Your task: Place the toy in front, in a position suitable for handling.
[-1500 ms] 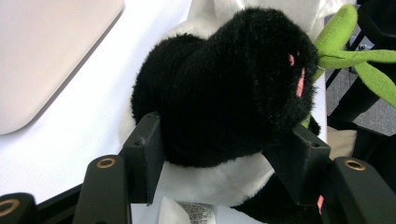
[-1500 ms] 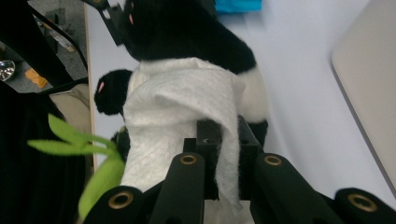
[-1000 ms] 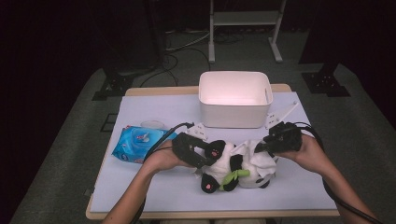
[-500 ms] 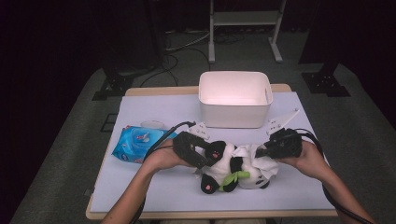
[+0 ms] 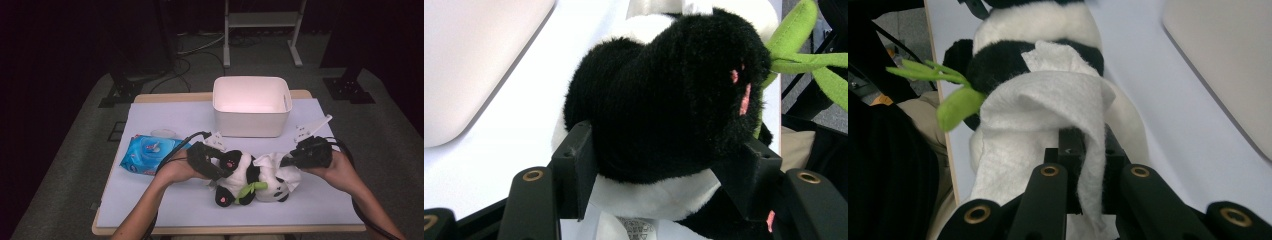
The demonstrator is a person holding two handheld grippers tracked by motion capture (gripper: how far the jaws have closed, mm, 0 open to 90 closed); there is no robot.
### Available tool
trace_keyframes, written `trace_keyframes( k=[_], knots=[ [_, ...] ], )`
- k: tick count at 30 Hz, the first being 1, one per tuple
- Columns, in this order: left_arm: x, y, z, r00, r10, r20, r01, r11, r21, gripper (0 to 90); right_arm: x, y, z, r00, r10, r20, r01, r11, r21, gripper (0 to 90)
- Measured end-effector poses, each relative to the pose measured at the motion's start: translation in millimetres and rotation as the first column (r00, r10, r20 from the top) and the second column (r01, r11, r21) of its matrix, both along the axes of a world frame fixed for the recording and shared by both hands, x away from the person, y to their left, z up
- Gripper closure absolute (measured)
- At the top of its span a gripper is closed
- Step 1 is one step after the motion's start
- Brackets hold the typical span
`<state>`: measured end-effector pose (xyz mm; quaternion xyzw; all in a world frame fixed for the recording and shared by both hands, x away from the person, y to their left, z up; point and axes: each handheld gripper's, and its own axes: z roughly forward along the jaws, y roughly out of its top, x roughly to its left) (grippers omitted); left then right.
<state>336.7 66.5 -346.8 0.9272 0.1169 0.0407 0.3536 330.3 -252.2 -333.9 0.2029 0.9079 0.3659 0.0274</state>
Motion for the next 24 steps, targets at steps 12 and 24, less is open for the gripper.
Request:
trace_keyframes(
  k=[12,24],
  knots=[
    [0.8,1.4,1.0,0.9998,-0.007,-0.016,0.007,0.9999,-0.008,37.1,-1.2,-38.2,-18.5,0.9959,-0.081,-0.040,0.081,0.997,0.015,84.8],
    [-0.3,3.0,0.9,0.9995,-0.005,-0.032,0.004,0.9996,-0.029,37.1,9.0,-6.6,-1.7,0.9997,-0.020,-0.011,0.020,1.000,0.011,84.7]
  ],
)
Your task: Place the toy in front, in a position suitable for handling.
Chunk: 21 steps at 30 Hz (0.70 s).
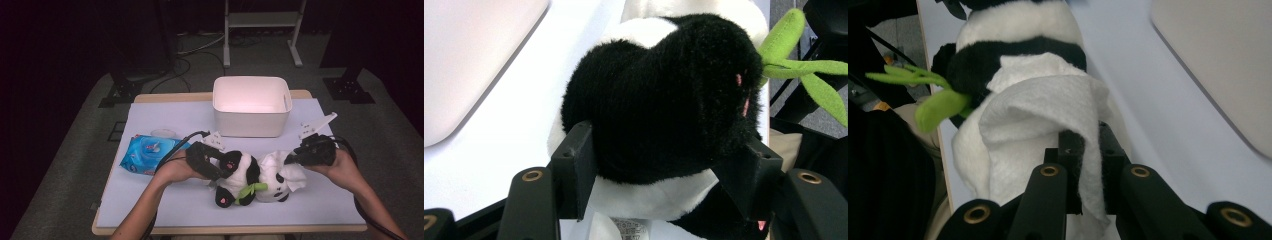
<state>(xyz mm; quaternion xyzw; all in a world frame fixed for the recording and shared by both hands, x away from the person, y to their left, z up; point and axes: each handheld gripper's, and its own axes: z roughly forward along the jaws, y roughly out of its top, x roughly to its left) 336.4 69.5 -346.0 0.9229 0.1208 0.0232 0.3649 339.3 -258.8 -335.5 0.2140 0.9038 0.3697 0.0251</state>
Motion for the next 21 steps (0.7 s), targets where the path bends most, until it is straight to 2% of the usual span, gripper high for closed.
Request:
trace_keyframes(
  k=[5,9,14,21],
  knots=[
    [1.0,1.0,-0.5,1.0000,0.000,-0.004,0.000,1.0000,-0.004,36.9,6.6,23.1,5.5,0.9992,0.038,0.005,-0.038,0.999,-0.006,84.6],
    [0.3,3.0,1.3,0.9999,0.001,-0.011,-0.001,1.0000,-0.004,34.8,8.3,36.9,2.9,0.9977,0.067,0.004,-0.067,0.998,-0.022,84.7],
    [-4.5,5.0,7.5,0.9999,-0.011,-0.004,0.011,0.9999,-0.002,32.6,7.0,38.2,-1.0,0.9978,0.066,-0.010,-0.066,0.998,-0.014,84.8],
    [-11.6,3.7,20.1,0.9991,-0.043,-0.005,0.043,0.9989,-0.018,30.4,-1.1,38.0,-3.1,0.9968,0.080,0.001,-0.080,0.997,-0.015,85.0]
  ],
)
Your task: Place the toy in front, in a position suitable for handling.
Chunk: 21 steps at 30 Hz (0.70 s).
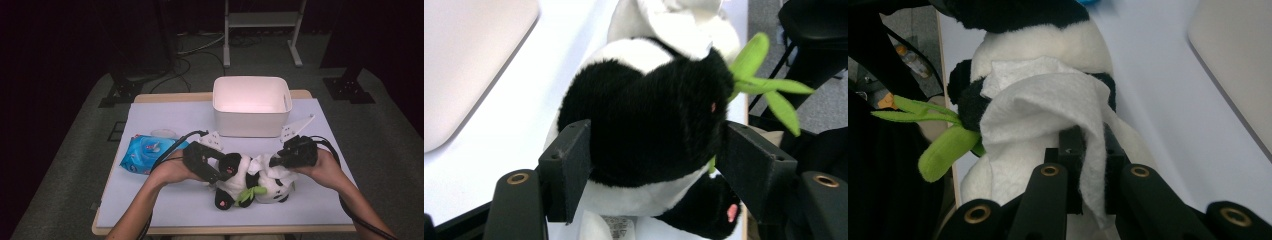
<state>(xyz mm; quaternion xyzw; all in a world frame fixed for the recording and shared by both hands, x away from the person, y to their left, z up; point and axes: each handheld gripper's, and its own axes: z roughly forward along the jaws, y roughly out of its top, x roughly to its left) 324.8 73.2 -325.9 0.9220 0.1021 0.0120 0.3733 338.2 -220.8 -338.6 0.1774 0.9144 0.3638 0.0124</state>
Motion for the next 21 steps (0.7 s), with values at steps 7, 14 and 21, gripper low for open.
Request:
trace_keyframes(
  k=[7,14,21],
  knots=[
    [-2.2,-0.5,14.8,0.9998,-0.019,0.010,0.020,0.9996,-0.020,30.6,-2.6,1.5,-1.1,0.9999,0.003,0.011,-0.003,1.000,-0.008,85.0],
    [1.0,-1.9,19.7,0.9998,-0.020,0.004,0.020,0.9993,-0.031,30.9,-5.4,1.8,-2.4,0.9999,0.008,0.013,-0.007,1.000,-0.001,85.1],
    [7.0,1.5,28.9,0.9999,-0.007,0.012,0.007,0.9985,-0.054,31.0,-7.4,0.9,-3.3,0.9999,0.010,0.011,-0.010,1.000,0.004,85.1]
  ],
)
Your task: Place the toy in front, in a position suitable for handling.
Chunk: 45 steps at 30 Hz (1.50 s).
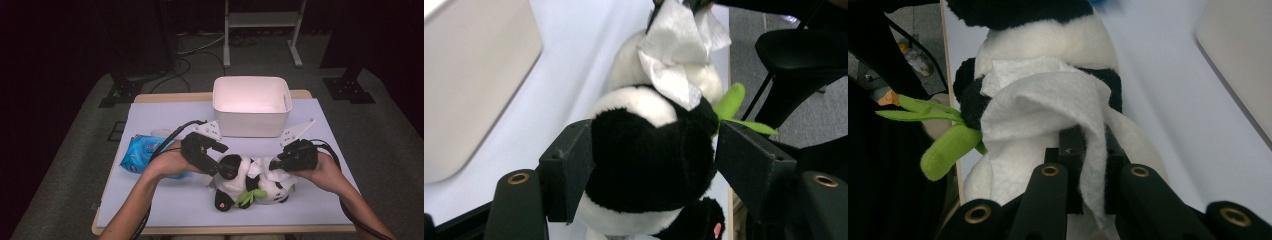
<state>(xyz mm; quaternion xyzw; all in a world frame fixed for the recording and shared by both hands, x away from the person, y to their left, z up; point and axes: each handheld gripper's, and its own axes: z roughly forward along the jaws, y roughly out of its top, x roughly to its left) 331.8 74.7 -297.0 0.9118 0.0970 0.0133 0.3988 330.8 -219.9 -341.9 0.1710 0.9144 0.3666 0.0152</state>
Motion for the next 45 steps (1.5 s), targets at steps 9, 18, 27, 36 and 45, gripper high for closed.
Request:
trace_keyframes(
  k=[9,18,27,36,45],
  knots=[
    [10.3,2.7,-1.7,0.9993,0.028,-0.025,-0.028,0.9996,-0.001,31.0,-3.6,-0.9,-1.0,1.0000,0.003,-0.005,-0.003,1.000,0.010,85.1],
    [7.1,-3.0,-22.0,0.9952,0.004,-0.098,-0.004,1.0000,-0.004,32.1,-5.8,0.4,1.1,0.9999,0.015,0.006,-0.015,1.000,-0.003,85.1],
    [4.3,-2.1,-40.5,0.9912,0.005,-0.132,-0.009,0.9995,-0.030,32.0,-9.2,7.8,11.2,0.9991,0.037,0.024,-0.035,0.998,-0.045,84.9],
    [-0.4,-5.1,-45.6,0.9950,0.007,-0.100,-0.010,0.9996,-0.028,32.5,-6.0,26.5,17.2,0.9969,0.072,0.032,-0.070,0.996,-0.054,84.9],
    [-4.1,-6.2,-45.9,0.9962,0.008,-0.086,-0.009,0.9998,-0.020,32.9,1.5,60.3,17.0,0.9918,0.124,0.032,-0.121,0.989,-0.083,84.9]
  ],
)
